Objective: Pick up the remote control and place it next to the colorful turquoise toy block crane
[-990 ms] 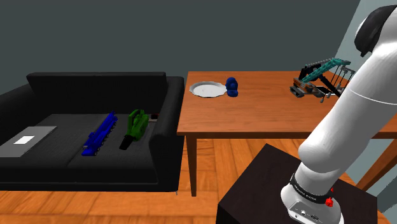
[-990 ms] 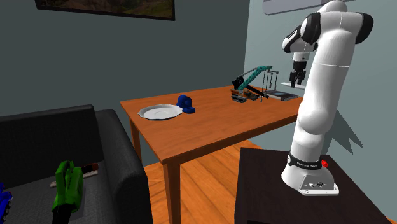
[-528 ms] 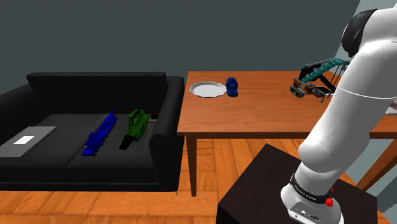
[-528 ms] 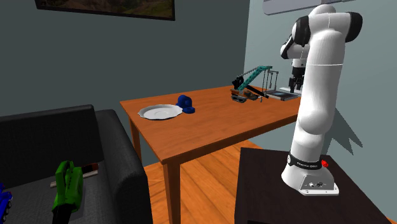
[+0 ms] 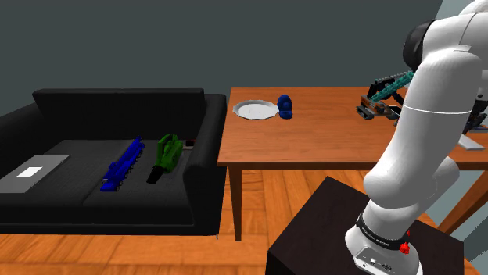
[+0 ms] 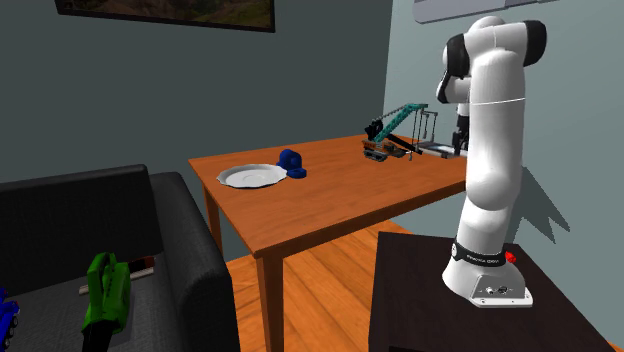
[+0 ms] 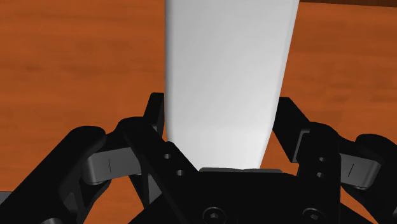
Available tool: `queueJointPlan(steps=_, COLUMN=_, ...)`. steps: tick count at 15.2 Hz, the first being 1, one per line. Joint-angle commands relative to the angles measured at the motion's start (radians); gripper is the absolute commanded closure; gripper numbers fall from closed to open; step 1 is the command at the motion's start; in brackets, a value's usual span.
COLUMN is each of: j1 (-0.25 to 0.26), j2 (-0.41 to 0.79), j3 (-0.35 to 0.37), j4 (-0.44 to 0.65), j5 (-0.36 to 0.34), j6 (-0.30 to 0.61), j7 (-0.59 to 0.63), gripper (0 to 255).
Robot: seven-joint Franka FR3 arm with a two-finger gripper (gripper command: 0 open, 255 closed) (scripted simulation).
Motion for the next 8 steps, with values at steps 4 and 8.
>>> queueJointPlan(steps=4, j1=-0.055, j2=0.051, j3=0.052, j4=-0.039, j5=0.063, j6=0.056, j7=-0.043, gripper=255)
queueJointPlan(steps=8, j1=-0.103, j2=0.095, j3=0.099, j4=-0.062, j5=0.116, j6=0.097, j7=-0.079, gripper=255)
